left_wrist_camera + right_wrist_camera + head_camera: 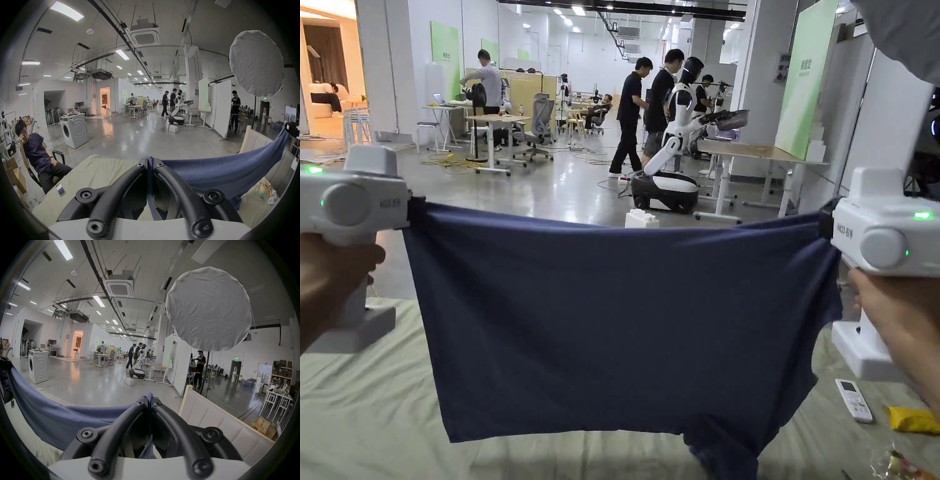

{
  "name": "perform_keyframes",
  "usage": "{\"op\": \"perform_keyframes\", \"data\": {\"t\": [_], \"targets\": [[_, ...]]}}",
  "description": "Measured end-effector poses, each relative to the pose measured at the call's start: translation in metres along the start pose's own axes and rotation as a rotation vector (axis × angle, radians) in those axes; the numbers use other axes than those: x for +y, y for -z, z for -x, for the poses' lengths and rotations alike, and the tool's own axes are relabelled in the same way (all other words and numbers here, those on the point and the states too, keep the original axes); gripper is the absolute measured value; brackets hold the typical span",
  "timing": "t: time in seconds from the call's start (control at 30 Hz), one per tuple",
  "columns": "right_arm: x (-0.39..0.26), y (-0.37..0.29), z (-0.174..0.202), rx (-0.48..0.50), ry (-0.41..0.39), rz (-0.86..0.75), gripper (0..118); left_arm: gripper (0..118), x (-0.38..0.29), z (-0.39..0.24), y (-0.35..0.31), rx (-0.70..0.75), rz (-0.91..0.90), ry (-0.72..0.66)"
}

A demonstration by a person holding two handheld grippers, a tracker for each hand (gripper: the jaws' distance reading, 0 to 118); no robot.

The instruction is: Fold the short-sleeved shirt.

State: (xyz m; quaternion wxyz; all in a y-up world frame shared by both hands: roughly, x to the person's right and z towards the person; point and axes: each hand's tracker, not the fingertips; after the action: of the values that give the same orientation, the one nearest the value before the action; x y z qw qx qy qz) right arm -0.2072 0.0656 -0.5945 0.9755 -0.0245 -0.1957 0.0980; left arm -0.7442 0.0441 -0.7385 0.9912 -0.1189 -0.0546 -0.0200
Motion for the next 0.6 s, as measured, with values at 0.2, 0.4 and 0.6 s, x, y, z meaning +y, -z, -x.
{"op": "perform_keyframes", "data": {"t": [0.2,0.4,0.6], "targets": [[-0.042,-0.056,0.000,0.026,-0.020,0.022,3,6,-0.055,0.013,-0.037,-0.012,0.044,-0.017],[-0.079,-0.120,-0.008,0.031,-0.034,0.021,3,6,-0.102,0.017,-0.083,-0.026,0.043,0.001],[-0.125,-0.176,-0.011,0.053,-0.016,0.074,3,6,-0.133,0.025,-0.097,-0.036,0.064,0.028]]}}
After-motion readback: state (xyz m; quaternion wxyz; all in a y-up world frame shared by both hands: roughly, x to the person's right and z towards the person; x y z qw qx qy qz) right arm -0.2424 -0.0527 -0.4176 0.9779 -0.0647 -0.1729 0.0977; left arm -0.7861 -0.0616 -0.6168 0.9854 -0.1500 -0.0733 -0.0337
